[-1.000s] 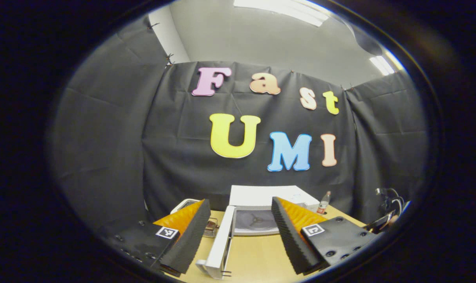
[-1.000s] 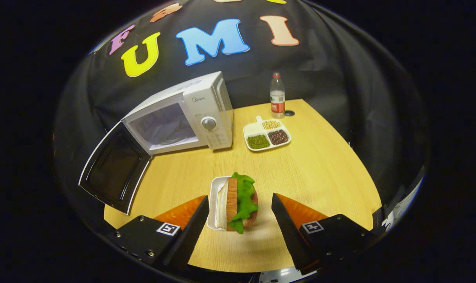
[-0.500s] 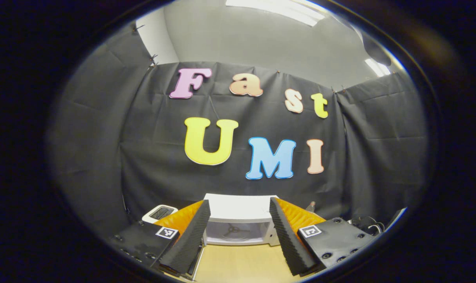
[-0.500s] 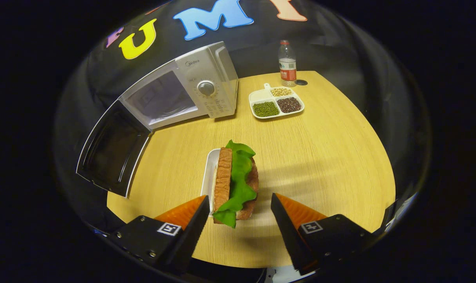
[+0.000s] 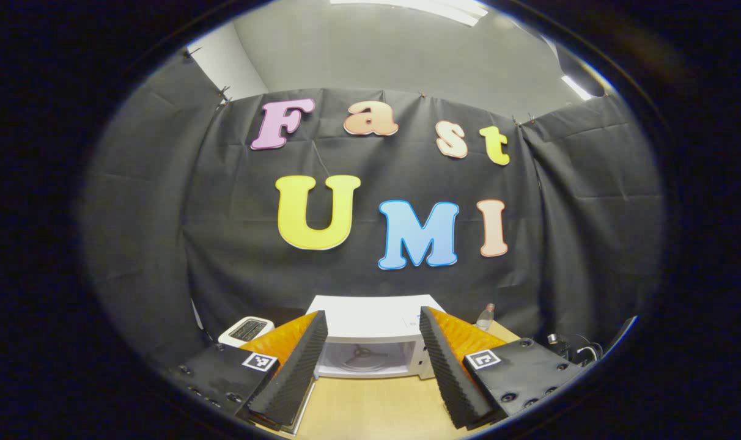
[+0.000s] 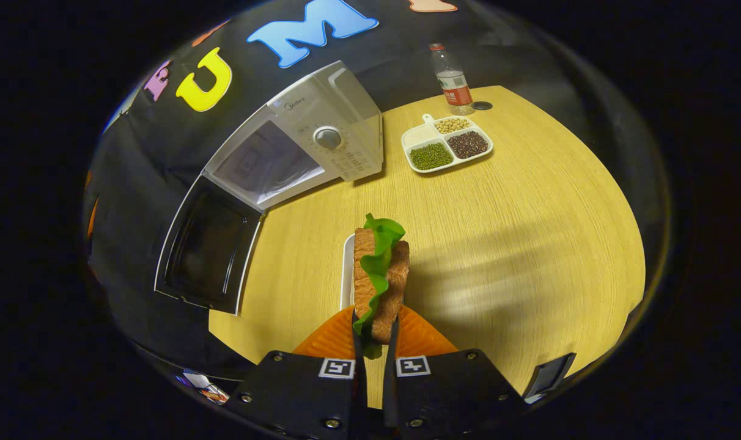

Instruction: Open the microwave oven with the left hand, put the food in, and close the microwave oven.

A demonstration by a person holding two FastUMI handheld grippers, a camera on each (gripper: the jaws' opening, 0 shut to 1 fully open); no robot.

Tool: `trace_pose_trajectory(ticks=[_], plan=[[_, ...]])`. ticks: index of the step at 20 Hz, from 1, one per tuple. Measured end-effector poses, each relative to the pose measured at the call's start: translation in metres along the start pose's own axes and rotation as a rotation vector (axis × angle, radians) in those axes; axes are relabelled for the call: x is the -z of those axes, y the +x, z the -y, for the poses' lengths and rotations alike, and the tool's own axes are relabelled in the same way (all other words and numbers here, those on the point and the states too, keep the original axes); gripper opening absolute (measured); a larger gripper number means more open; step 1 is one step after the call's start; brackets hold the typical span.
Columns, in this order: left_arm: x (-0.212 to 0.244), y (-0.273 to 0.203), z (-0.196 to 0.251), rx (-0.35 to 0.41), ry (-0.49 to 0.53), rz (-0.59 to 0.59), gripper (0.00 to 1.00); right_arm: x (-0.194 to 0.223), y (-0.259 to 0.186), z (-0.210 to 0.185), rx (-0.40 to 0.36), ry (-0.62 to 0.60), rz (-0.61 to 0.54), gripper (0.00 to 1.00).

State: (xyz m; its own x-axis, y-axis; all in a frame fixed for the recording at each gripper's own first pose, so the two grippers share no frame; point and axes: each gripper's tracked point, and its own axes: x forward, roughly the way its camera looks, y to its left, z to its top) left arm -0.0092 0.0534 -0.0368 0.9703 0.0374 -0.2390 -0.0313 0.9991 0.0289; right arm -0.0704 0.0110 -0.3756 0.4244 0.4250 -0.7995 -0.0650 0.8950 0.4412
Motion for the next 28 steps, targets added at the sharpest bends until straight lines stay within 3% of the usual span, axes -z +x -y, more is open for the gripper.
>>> trace_pose_trajectory(ticks=[3, 9, 13, 21, 28], plan=[[-0.012, 0.001, 0.003, -0.007, -0.001, 0.006, 0.96, -0.013, -0.013, -0.014, -0.068, -0.009, 0.039, 0.11], [-0.032, -0.001, -0.01, -0.019, 0.001, 0.043, 0.96, -0.045, -0.039, -0.075, -0.243, 0.017, 0.154, 0.1], [-0.036, -0.004, -0.03, -0.001, -0.012, 0.056, 0.97, -0.065, -0.04, -0.12, -0.319, 0.075, 0.216, 0.1], [-0.036, 0.002, -0.133, 0.043, -0.046, 0.075, 0.96, -0.096, 0.0, -0.198, -0.352, 0.228, 0.332, 0.1], [-0.04, 0.019, -0.193, 0.071, -0.025, 0.104, 0.96, -0.119, 0.047, -0.239, -0.4, 0.409, 0.408, 0.1]])
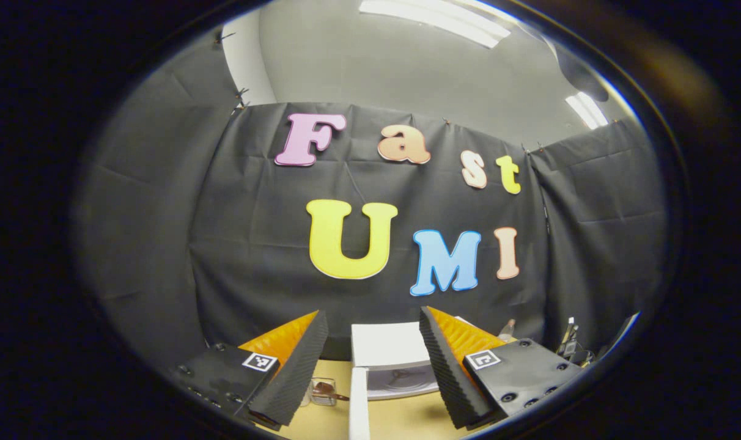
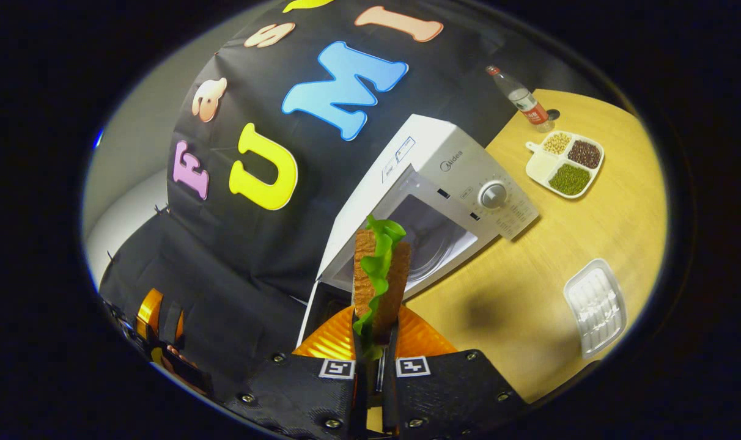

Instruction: Open the microwave oven with the left hand, put the food in, and close the microwave oven.

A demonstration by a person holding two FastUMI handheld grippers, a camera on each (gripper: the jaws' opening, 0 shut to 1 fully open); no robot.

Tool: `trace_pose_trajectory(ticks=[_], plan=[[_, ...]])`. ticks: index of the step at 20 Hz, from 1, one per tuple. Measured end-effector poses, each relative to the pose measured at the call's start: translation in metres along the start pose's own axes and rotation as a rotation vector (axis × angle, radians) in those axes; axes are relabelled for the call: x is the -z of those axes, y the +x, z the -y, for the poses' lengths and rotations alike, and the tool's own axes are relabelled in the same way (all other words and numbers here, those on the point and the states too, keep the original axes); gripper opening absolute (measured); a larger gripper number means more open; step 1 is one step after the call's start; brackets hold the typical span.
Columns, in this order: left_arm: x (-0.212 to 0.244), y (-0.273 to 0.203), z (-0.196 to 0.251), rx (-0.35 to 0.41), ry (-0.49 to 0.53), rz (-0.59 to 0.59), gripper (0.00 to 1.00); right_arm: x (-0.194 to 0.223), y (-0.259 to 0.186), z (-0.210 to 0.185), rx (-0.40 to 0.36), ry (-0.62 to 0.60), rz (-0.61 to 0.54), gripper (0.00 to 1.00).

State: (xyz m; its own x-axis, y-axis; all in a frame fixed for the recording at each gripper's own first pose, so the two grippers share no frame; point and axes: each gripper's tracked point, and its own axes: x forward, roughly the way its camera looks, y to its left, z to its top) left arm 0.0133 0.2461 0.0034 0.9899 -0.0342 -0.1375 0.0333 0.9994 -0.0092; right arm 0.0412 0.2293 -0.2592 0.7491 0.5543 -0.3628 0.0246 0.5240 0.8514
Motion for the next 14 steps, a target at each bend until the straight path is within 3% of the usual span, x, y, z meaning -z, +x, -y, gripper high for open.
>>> trace_pose_trajectory(ticks=[7, 14], plan=[[0.001, -0.003, -0.021, 0.038, -0.026, 0.004, 0.96, 0.006, 0.062, 0.01, -0.041, 0.28, 0.112, 0.1], [-0.002, -0.008, -0.04, 0.039, 0.014, 0.001, 0.95, 0.003, 0.135, 0.037, -0.006, 0.364, 0.195, 0.1]])
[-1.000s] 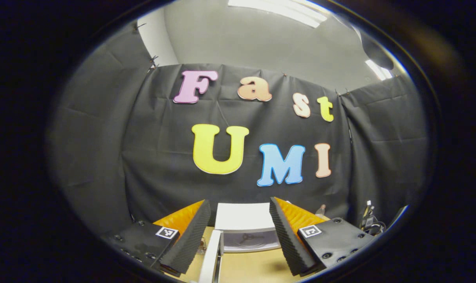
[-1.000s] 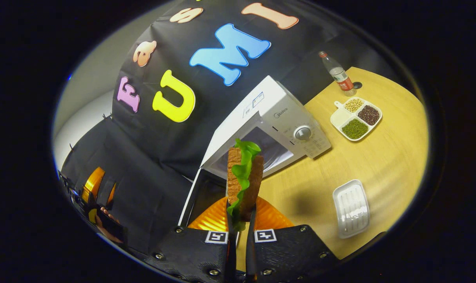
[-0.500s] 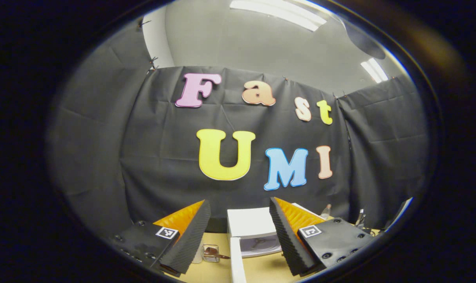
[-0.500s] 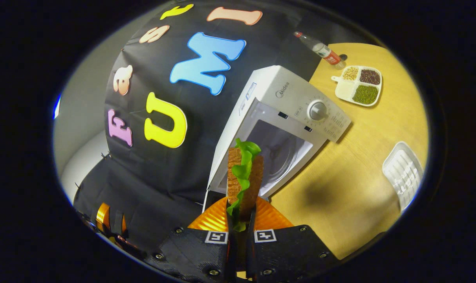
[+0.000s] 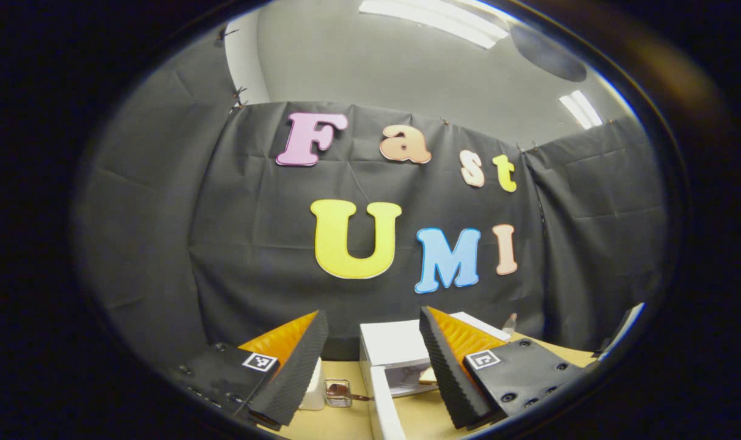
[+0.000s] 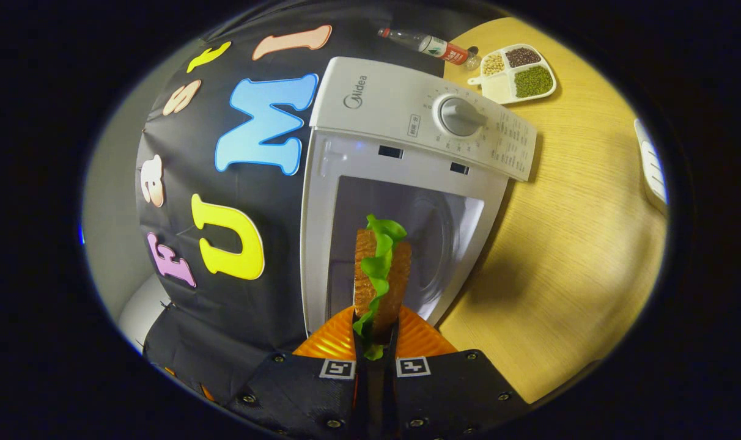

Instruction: Open the microwave oven with the left hand, put the food in, and close the microwave oven.

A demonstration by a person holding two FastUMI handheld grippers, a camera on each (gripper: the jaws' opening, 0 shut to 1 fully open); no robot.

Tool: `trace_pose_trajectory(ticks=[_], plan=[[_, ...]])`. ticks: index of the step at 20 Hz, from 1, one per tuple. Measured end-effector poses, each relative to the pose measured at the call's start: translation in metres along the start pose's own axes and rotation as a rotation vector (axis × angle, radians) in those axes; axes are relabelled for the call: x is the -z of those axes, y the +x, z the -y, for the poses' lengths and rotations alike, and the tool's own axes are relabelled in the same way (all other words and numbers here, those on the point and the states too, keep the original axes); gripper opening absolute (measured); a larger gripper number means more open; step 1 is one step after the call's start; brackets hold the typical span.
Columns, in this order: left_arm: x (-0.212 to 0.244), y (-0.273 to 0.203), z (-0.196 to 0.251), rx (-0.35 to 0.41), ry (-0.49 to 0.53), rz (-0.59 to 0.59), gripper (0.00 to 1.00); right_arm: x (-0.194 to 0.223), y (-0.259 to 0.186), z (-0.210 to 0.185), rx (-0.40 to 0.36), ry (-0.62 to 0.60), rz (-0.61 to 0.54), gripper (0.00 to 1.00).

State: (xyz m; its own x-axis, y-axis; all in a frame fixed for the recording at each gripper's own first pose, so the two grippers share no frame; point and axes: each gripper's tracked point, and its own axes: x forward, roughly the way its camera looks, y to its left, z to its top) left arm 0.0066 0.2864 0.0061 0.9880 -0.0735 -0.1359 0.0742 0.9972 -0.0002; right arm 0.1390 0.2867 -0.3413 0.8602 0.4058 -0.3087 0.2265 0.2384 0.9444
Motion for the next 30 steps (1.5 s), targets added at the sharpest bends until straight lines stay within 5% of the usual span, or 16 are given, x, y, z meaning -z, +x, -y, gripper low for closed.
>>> trace_pose_trajectory(ticks=[10, 22, 23, 26, 30], plan=[[0.032, 0.005, -0.038, -0.036, 0.014, -0.094, 0.96, -0.006, 0.082, 0.02, -0.017, 0.135, 0.162, 0.1], [0.049, 0.001, -0.072, -0.111, 0.013, -0.143, 0.96, -0.012, 0.15, 0.051, 0.111, 0.184, 0.298, 0.1], [0.047, 0.002, -0.071, -0.108, 0.01, -0.139, 0.96, -0.01, 0.148, 0.057, 0.15, 0.159, 0.286, 0.25], [0.044, 0.008, -0.062, -0.088, 0.001, -0.126, 0.97, -0.004, 0.143, 0.051, 0.183, 0.118, 0.233, 0.43], [0.049, 0.012, -0.051, -0.058, -0.004, -0.126, 0.96, -0.001, 0.134, 0.038, 0.228, 0.027, 0.191, 0.89]])
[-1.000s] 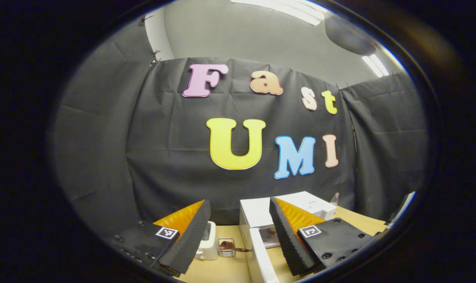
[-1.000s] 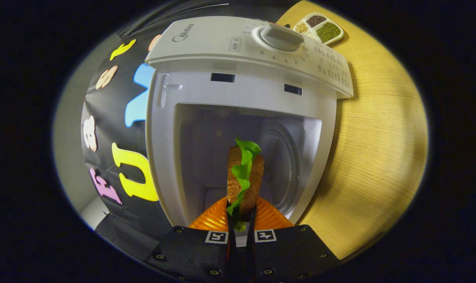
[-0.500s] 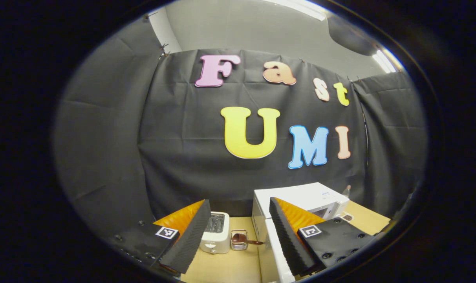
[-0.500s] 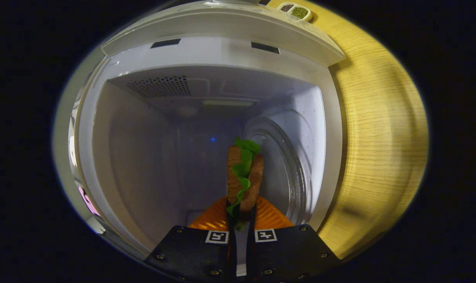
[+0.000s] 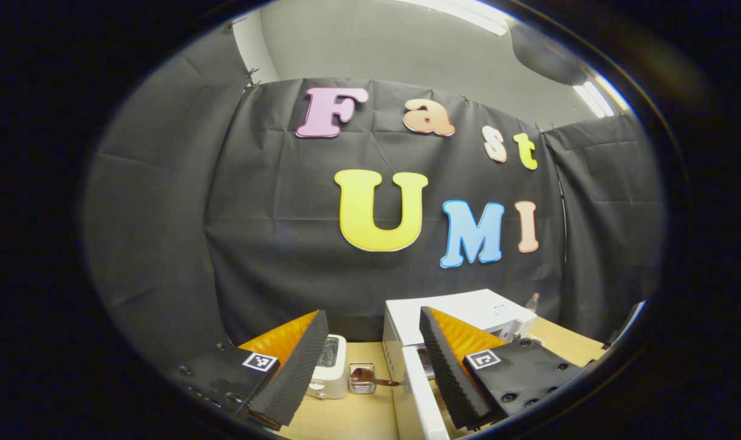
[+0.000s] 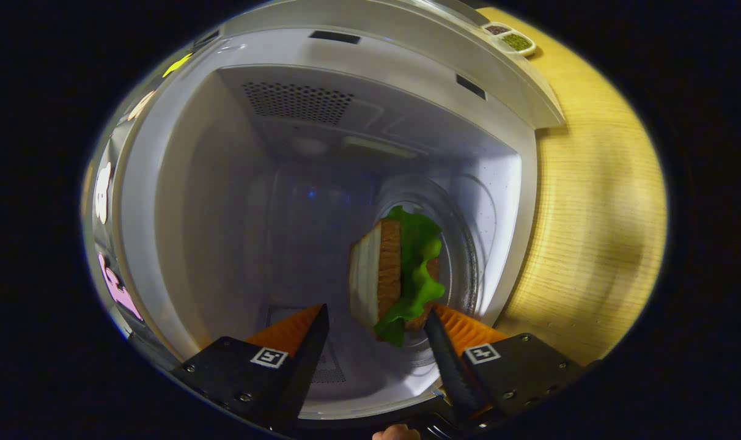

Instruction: Open the microwave oven with the left hand, put the food in, and close the microwave oven.

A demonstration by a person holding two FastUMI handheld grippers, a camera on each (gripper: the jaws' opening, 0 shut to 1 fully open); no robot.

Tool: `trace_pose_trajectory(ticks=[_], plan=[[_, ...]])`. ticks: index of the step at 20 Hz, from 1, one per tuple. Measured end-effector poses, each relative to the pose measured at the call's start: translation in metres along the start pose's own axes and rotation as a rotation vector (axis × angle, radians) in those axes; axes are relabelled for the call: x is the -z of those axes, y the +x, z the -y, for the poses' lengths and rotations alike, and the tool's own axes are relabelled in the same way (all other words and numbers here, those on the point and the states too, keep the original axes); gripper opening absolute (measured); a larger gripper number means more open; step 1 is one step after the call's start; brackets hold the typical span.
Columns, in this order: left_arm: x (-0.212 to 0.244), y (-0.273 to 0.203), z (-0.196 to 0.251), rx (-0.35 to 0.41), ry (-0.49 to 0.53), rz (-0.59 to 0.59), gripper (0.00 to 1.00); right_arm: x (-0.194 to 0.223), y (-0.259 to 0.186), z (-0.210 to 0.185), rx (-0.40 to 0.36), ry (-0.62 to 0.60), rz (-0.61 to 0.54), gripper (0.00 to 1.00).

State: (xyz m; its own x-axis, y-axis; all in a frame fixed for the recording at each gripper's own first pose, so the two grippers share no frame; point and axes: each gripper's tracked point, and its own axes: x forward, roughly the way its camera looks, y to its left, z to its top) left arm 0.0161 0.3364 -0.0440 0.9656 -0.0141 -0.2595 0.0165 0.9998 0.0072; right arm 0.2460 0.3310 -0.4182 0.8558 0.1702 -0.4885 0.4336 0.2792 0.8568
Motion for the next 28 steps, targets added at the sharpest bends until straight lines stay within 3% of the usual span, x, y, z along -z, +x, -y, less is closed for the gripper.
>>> trace_pose_trajectory(ticks=[1, 5, 9, 14, 20, 25, 28], plan=[[-0.001, 0.0, 0.003, 0.008, 0.002, 0.002, 0.96, -0.002, -0.01, 0.002, 0.005, -0.012, -0.004, 0.97], [-0.008, 0.002, 0.016, 0.037, 0.009, 0.017, 0.96, -0.005, -0.047, 0.006, -0.001, -0.067, -0.033, 0.97], [-0.008, 0.003, 0.034, 0.07, -0.002, 0.041, 0.96, -0.009, -0.101, 0.006, -0.002, -0.268, -0.058, 0.97], [0.0, 0.007, 0.058, 0.103, -0.025, 0.049, 0.96, -0.019, -0.171, -0.031, -0.06, -0.543, -0.059, 0.97], [0.008, 0.011, 0.095, 0.129, -0.017, 0.061, 0.96, -0.086, -0.268, -0.094, -0.137, -0.879, 0.128, 0.97], [0.01, 0.009, 0.13, 0.136, 0.013, 0.073, 0.97, -0.146, -0.331, -0.127, -0.095, -1.133, 0.317, 0.97], [0.006, 0.006, 0.145, 0.125, 0.034, 0.088, 0.97, -0.16, -0.366, -0.148, -0.114, -1.219, 0.368, 0.96]])
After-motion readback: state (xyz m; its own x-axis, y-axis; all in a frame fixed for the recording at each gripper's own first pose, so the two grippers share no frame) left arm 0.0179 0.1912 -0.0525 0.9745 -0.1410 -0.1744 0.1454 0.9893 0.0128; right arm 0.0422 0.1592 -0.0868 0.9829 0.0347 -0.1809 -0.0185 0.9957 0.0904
